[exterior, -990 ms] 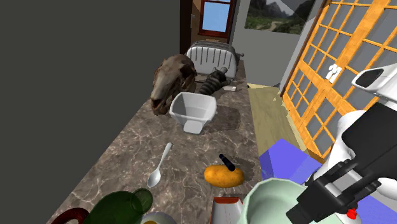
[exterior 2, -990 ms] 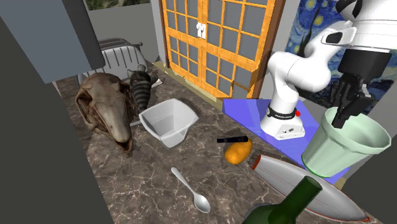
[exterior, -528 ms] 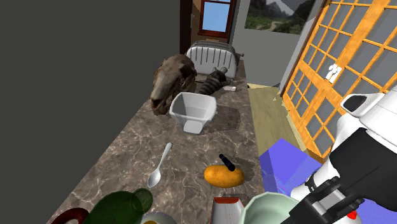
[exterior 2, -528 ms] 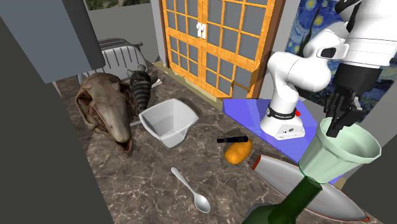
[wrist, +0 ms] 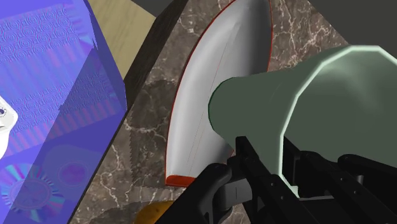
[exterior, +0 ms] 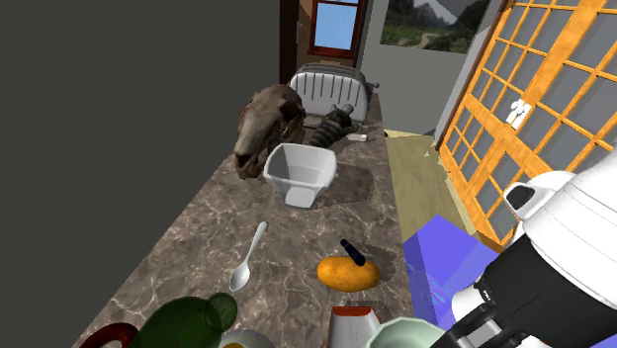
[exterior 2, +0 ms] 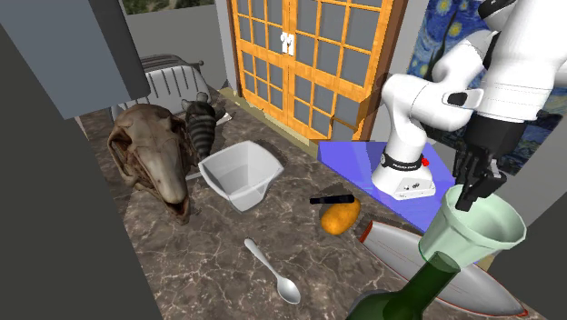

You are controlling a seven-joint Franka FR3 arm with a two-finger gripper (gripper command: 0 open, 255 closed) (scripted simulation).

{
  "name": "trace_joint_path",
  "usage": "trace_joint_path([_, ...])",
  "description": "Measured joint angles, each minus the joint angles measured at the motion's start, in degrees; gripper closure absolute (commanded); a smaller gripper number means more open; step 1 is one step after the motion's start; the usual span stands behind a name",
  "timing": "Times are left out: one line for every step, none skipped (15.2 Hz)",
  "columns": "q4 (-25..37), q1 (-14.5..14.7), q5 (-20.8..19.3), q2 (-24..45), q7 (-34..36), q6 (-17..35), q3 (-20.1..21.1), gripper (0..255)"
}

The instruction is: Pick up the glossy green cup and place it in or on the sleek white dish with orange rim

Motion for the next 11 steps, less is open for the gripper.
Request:
trace_joint_path([-0.5,0.1,0.4,0.1,-0.2,0.6,0.3,255])
trace_joint_path([-1.2,0.3,1.0,0.3,-0.3,1.5,1.0,255])
trace_joint_path([-1.8,0.5,1.6,0.6,-0.5,2.2,1.5,255])
trace_joint_path([-2.3,0.6,2.2,0.8,-0.6,3.0,2.1,255])
trace_joint_path([-2.8,0.8,2.8,1.2,-0.7,3.9,2.8,255])
trace_joint_path([-3.7,1.2,3.6,1.2,-0.9,4.7,3.4,255])
trace_joint_path([-4.1,1.4,4.0,1.3,-0.8,5.2,3.9,255])
trace_joint_path([-4.3,1.5,4.2,1.4,-0.9,5.5,4.0,255])
trace_joint_path([-4.4,1.5,4.4,1.5,-0.9,5.7,4.1,255])
trace_joint_path([-4.4,1.5,4.4,1.5,-1.0,5.7,4.2,255])
trace_joint_path([-4.5,1.5,4.4,1.5,-1.0,5.8,4.2,255])
